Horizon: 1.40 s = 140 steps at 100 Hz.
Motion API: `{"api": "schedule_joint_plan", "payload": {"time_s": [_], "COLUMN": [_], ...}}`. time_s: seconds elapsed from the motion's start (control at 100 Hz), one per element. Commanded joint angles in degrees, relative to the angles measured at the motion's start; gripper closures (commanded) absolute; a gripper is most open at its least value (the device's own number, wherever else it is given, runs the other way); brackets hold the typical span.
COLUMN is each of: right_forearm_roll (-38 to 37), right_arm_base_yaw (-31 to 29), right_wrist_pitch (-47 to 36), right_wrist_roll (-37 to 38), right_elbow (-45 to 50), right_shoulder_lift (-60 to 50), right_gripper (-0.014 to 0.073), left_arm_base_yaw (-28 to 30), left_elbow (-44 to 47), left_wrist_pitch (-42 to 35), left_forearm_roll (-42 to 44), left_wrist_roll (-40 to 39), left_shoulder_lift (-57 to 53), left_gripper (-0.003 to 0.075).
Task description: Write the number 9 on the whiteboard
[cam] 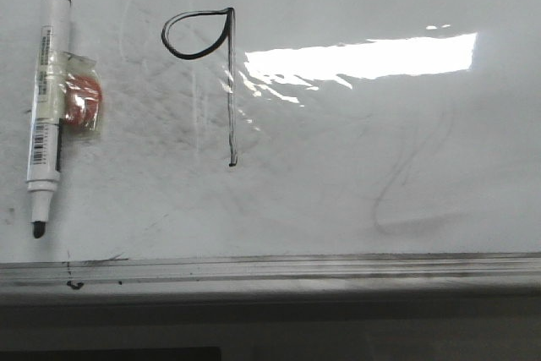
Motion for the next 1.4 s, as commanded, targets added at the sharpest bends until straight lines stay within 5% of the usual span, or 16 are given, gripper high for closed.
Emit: {"api": "schedule_joint_plan", "payload": {"time_s": [0.0,0.25,0.51,0.83,1.39], "right_forearm_roll": [2.6,4.5,12.7,16.2,16.4], "right_arm_base_yaw": [-7.4,-28.3,-40.4,-43.4,-43.6], "right_wrist_pitch": [-11.0,-12.3,-8.8,12.9,12.6], "right_wrist_roll": [-0.4,-0.4,-3.2,-8.4,-8.7], "right_elbow": [0.0,0.9,8.9,10.1,10.1], "right_shoulder_lift": [0.6,0.6,-2.6,-12.2,-11.9], "right_gripper": [0.0657,0.0657,0.0657,0.0657,0.0657], "left_arm_base_yaw": [0.0,0.0,0.0,0.0,0.0], "left_elbow": [2.3,2.3,2.3,2.3,2.3], "left_wrist_pitch": [-2.4,-2.4,-2.4,-2.4,-2.4], "left_forearm_roll": [0.2,0.2,0.2,0.2,0.0], "left_wrist_roll": [-0.6,-0.6,-0.6,-0.6,-0.6], "left_shoulder_lift": [-1.7,-1.7,-1.7,-1.7,-1.6], "left_gripper": [0.0741,0.0741,0.0741,0.0741,0.0741]}}
